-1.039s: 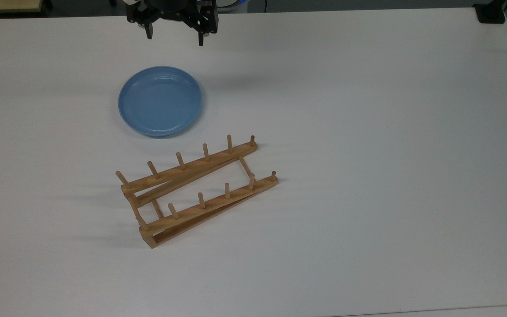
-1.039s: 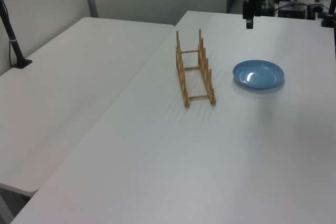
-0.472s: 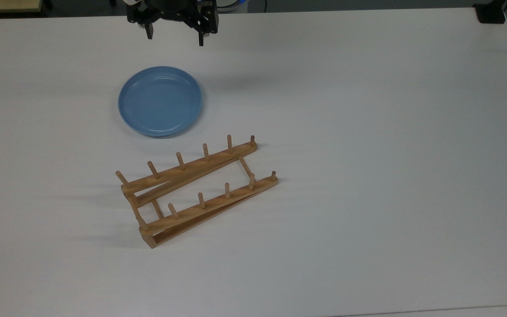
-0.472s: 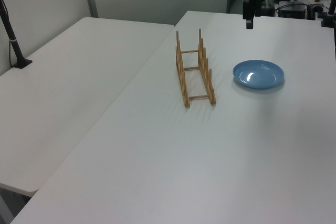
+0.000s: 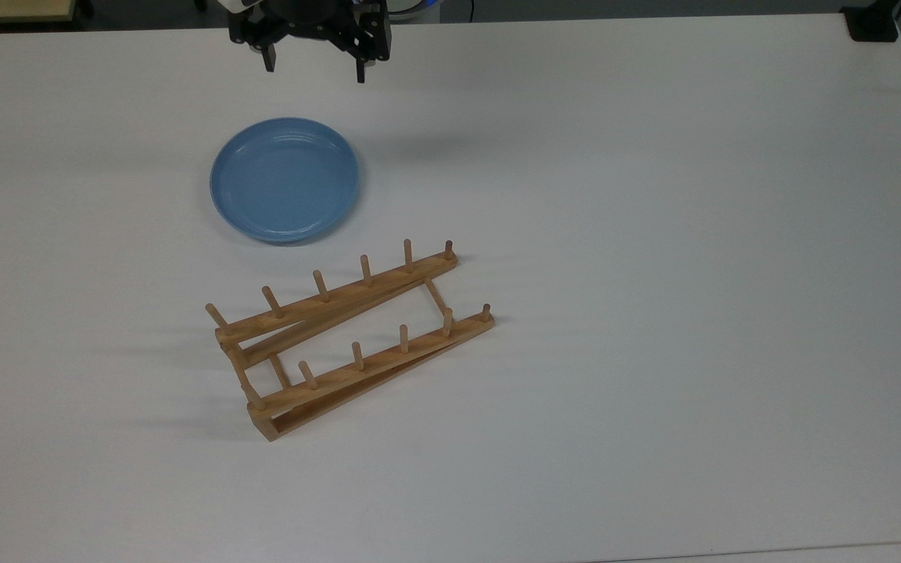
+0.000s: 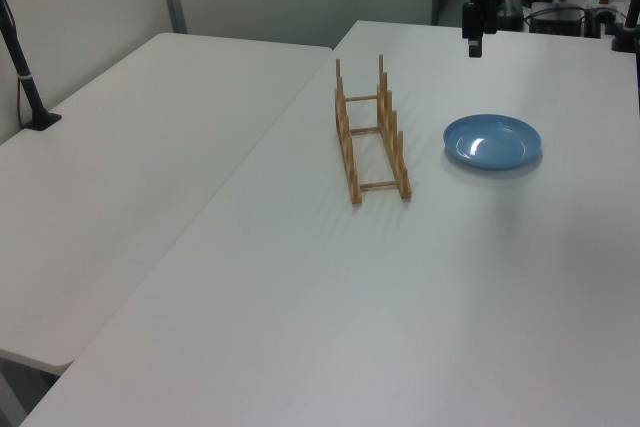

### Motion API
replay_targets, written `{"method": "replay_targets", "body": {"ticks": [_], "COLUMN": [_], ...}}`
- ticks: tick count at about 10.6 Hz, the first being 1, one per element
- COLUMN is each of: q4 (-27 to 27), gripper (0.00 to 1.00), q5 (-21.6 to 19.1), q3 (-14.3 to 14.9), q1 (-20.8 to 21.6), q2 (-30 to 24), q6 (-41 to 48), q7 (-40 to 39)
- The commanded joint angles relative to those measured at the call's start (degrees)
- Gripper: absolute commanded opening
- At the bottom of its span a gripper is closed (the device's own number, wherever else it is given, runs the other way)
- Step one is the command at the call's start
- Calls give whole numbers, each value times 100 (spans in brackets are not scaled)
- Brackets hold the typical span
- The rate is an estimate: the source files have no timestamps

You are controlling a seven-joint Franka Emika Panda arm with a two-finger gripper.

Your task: Place plate in plate rack

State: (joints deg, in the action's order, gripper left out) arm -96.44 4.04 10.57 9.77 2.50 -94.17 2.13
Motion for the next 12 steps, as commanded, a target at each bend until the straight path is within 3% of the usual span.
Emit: {"method": "replay_targets", "body": {"ticks": [1,4,7,9,12], "q4": [-32,-41,-41,-59,-129], "gripper": [100,100,100,97,85], "q5": [-246,-597,-1237,-1309,-1318], "q3": [76,418,700,779,920], "q1": [-88,-264,-711,-941,-1117], "q2": [14,329,978,1453,1762], "q6": [12,-14,-303,-566,-953], "q7": [-895,-1625,-2408,-2769,-3402]}}
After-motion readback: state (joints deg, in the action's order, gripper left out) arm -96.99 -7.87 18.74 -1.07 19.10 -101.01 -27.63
